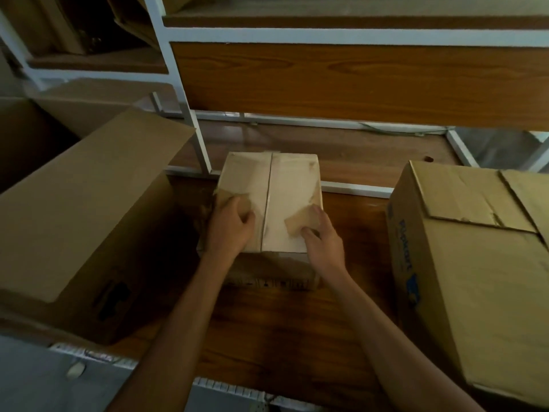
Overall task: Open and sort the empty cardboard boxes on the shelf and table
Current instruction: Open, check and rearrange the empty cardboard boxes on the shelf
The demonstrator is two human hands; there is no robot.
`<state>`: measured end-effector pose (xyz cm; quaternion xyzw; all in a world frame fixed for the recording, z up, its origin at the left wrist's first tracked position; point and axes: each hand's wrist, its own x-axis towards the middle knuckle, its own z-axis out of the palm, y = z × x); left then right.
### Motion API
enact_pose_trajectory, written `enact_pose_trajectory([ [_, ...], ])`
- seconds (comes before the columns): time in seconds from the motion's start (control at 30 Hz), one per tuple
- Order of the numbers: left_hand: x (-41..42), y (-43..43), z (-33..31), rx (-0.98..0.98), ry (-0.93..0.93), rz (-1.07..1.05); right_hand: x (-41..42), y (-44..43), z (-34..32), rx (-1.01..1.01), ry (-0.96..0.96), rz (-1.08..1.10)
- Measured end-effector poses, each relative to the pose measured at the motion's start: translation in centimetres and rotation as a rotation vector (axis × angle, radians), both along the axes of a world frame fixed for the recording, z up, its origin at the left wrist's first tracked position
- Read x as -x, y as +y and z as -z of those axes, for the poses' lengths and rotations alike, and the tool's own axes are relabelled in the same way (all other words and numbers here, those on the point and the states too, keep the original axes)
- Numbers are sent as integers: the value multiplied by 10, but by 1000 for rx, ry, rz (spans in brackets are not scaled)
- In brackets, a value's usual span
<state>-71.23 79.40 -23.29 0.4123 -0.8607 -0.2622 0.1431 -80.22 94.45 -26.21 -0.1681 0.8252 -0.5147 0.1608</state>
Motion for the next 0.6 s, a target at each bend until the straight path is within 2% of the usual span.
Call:
enact_pose_trajectory([
  [0.13, -12, 11, 13, 183, -113, -18, -10, 26, 4, 93, -5, -19],
  [0.27, -20, 25, 10, 191, -160, -42, -16, 41, 2, 128, -41, 20],
  [0.6, -58, 51, 6, 224, -185, 117, -61, 70, -3, 157, -91, 162],
])
